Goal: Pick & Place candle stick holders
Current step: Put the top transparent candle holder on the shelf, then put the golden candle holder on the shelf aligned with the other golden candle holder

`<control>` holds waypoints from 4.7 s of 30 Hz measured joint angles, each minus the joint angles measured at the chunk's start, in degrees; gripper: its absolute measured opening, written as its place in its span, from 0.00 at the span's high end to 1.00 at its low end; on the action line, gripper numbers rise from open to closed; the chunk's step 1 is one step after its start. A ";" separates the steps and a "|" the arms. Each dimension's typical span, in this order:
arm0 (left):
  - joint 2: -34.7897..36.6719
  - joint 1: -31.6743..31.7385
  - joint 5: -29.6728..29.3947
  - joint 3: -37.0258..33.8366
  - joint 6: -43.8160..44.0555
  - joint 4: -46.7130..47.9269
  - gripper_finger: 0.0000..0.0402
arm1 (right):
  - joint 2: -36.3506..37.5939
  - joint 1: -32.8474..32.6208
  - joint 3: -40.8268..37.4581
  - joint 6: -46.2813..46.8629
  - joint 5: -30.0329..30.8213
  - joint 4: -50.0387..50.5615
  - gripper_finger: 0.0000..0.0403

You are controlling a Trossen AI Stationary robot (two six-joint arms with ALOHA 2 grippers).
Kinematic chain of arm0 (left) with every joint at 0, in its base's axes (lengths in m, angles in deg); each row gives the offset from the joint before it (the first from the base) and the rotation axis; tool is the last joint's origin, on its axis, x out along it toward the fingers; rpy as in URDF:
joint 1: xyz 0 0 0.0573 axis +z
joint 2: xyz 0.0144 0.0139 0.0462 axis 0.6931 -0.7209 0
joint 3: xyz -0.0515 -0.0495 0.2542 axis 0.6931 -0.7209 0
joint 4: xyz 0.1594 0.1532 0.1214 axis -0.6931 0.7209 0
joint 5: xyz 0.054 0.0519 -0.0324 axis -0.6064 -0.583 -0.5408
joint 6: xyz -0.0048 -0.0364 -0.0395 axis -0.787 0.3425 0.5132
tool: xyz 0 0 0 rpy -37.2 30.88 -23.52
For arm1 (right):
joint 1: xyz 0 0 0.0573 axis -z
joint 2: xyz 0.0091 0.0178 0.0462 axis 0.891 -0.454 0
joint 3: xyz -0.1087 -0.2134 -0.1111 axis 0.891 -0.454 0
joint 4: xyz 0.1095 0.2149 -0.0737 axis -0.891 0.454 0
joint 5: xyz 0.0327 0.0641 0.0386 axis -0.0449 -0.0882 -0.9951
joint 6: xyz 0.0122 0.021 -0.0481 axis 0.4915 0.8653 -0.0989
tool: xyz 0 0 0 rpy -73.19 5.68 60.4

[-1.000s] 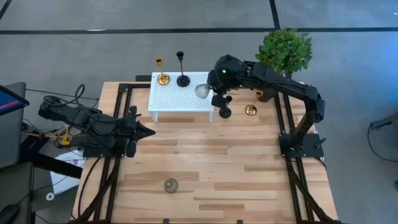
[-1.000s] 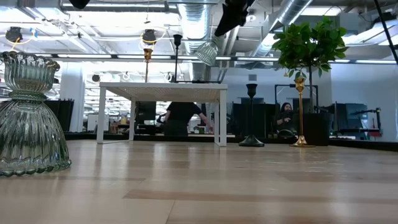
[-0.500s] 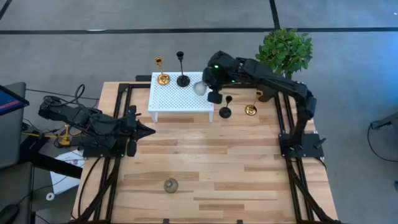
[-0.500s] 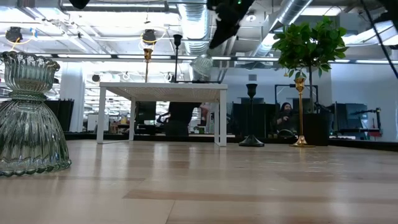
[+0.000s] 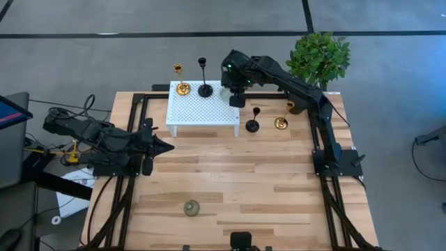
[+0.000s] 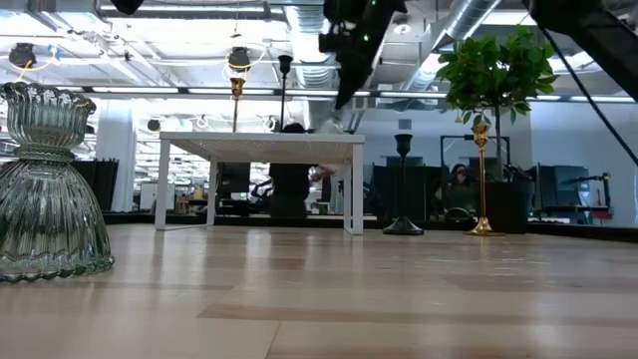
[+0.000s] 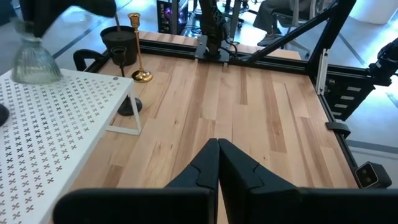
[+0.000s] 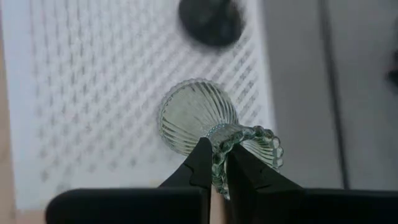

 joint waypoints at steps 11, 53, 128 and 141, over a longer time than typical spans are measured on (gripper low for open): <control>-0.01 -0.01 0.00 0.00 0.00 0.10 0.99 | -0.98 0.53 0.00 -1.29 1.00 -3.32 0.97; -0.01 0.01 0.00 0.00 0.00 0.12 0.99 | -0.71 -0.91 -0.03 -1.44 -0.35 -9.64 0.84; -0.01 -0.01 0.00 -0.02 0.15 0.14 0.99 | 16.32 -8.26 -8.98 7.42 -9.17 -0.06 1.00; 0.01 0.01 0.00 -0.02 -0.02 0.14 0.99 | 25.28 -11.76 -8.96 17.05 -10.66 2.89 1.00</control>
